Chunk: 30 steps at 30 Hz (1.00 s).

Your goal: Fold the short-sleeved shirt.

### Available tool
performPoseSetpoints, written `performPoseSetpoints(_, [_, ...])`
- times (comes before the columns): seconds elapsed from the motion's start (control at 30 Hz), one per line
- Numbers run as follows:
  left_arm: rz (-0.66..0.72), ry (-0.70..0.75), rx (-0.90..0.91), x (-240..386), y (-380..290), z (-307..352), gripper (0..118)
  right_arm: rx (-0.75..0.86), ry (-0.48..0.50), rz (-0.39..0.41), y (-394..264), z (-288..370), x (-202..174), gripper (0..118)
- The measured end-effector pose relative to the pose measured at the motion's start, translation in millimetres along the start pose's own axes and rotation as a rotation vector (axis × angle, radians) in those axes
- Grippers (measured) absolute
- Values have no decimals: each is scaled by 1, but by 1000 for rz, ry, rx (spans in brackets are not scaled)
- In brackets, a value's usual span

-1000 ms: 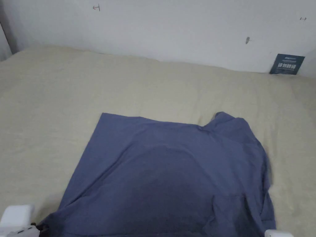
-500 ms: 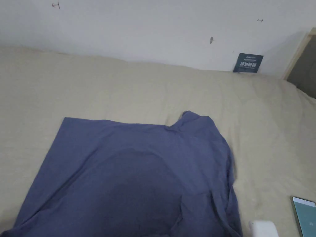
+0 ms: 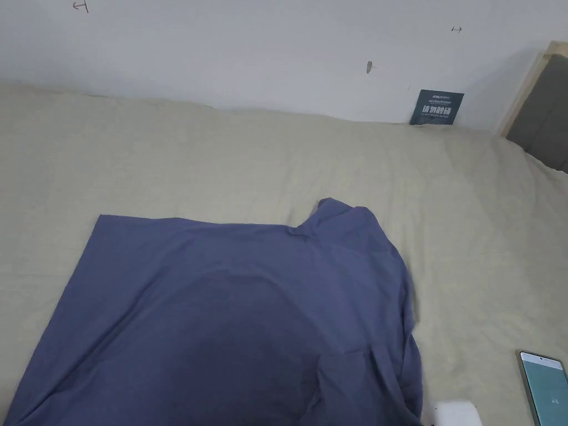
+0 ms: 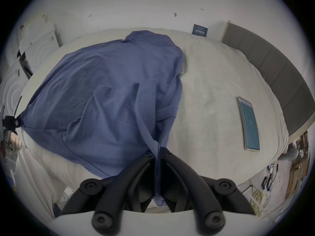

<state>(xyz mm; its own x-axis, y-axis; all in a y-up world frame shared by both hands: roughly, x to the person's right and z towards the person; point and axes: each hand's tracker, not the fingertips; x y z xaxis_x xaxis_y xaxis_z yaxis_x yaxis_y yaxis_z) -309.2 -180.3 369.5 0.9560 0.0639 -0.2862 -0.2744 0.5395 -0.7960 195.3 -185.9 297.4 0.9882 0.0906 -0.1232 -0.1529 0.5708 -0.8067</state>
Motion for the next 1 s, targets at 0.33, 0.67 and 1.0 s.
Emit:
performPoseSetpoints(0.33, [28,-16,43,-5,43,19,4,60,20,-66,36,23,19,8])
performPoseSetpoints(0.67, [-29,-7,63,17,151,-48,4,86,54,7,138,-43,34,8])
performPoseSetpoints(1.0, [-20,20,-15,23,172,-103,34,-17,111,-22,177,-122,37,69])
